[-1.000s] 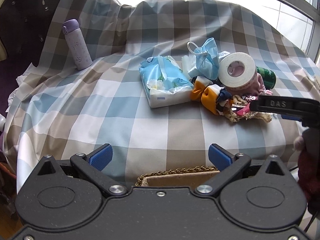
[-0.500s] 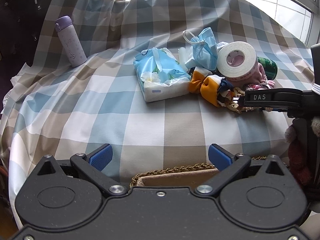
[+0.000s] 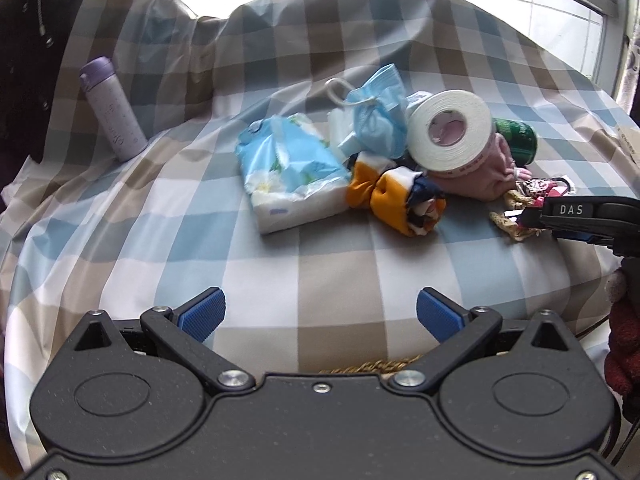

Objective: Organize soft objects
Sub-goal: 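Move the left tool to the striped cloth bundle while the right tool reaches the lace bag, then close the left gripper on the striped cloth bundle while the right gripper grasps the lace bag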

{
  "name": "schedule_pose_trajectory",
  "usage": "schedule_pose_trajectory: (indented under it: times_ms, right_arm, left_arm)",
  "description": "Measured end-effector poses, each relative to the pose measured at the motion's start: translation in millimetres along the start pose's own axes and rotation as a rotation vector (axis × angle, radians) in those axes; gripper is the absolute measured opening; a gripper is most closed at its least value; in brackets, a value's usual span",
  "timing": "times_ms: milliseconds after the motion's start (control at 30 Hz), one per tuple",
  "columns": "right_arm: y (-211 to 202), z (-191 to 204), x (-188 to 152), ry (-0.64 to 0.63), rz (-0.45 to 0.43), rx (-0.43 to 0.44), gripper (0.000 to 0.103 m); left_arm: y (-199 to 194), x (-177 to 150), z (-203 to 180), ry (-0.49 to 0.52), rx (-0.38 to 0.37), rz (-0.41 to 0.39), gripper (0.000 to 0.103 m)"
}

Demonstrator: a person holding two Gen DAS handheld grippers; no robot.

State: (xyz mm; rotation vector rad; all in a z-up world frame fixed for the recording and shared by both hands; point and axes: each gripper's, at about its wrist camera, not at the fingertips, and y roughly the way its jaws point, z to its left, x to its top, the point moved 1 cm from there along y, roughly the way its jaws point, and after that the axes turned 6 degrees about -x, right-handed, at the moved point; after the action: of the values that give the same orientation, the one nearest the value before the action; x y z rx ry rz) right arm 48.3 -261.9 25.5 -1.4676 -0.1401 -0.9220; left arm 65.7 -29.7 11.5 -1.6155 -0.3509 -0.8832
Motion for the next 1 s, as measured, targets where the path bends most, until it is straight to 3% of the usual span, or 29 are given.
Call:
schedule_pose_trajectory:
  times_ms: [133,167,233,400,700,800,1000]
  right_arm:
    - [2.0,-8.2,-1.7,-0.014,-0.062,-0.033,0.054]
    - [2.3,-12.3,-1.6,-0.001,-0.072,-0.013,0.054]
    - [2.0,-21.1,-2.5,0.018,-0.110,0.005,0.063]
    - [1.9,-37.6,-4.9,0.038,-0.139,0.084,0.065]
    - [2.9,-36.8,-9.5,-0.004,-0.163,0.140,0.078]
    - [2.2,-39.0,-10.7,0.000,-0.164,0.154,0.080]
    - [3.2,-41.6,-10.5,0.014,-0.164,0.169,0.081]
  left_arm:
    - [6.8,6.6,-11.1,0.040,-0.018,-0.018,0.099]
    - [9.3,7.9,-13.3,0.047,-0.023,-0.019,0.099]
    - [15.1,10.9,-17.6,0.065,-0.033,-0.022,0.099]
    - [30.8,19.8,-23.0,0.081,-0.035,-0.010,0.099]
    - [62.7,41.8,-31.3,0.085,-0.078,-0.009,0.099]
    - [70.9,47.3,-33.5,0.064,-0.096,-0.018,0.099]
    - [78.2,59.7,-36.6,-0.007,-0.055,-0.041,0.099]
